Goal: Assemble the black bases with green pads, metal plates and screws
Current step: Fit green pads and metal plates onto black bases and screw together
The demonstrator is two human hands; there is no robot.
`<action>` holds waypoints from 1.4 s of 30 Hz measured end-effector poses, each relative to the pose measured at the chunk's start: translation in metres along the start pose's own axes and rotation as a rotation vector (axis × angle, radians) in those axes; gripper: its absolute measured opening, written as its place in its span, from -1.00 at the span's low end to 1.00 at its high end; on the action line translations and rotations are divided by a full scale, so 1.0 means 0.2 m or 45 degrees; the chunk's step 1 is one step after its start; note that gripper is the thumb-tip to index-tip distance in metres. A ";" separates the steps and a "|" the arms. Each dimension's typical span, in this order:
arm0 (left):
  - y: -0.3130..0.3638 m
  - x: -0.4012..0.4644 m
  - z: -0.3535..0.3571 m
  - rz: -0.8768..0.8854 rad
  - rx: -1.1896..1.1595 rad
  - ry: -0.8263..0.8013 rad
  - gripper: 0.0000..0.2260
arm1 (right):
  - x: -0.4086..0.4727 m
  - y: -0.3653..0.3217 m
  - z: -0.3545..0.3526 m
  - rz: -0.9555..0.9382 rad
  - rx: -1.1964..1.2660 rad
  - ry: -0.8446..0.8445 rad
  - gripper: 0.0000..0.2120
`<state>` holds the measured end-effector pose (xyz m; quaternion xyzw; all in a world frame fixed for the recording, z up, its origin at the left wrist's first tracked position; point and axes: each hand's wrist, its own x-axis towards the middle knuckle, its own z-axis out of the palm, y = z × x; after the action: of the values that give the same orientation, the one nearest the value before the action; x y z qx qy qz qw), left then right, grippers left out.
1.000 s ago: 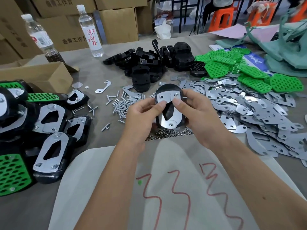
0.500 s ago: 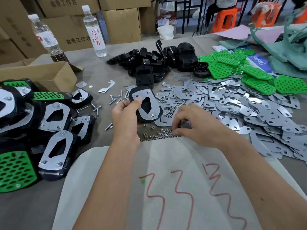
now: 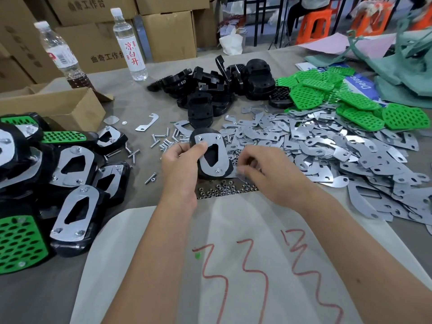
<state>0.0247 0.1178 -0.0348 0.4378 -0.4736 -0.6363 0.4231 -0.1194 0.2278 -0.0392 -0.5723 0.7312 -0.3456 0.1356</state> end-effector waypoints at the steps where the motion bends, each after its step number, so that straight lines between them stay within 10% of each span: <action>1: 0.00 0.00 0.00 0.009 0.007 -0.009 -0.78 | 0.00 0.00 0.00 0.038 0.138 0.108 -0.83; 10: -0.01 -0.04 0.02 0.051 0.179 -0.253 -0.81 | 0.02 0.01 -0.01 -0.010 0.908 0.496 -0.80; 42: -0.05 -0.03 0.02 0.019 0.072 -0.372 -0.81 | 0.03 0.03 0.02 -0.014 0.777 0.375 -0.84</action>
<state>0.0210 0.1254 -0.0424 0.3487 -0.5511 -0.6766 0.3419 -0.1240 0.2216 -0.0445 -0.4531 0.6029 -0.6281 0.1917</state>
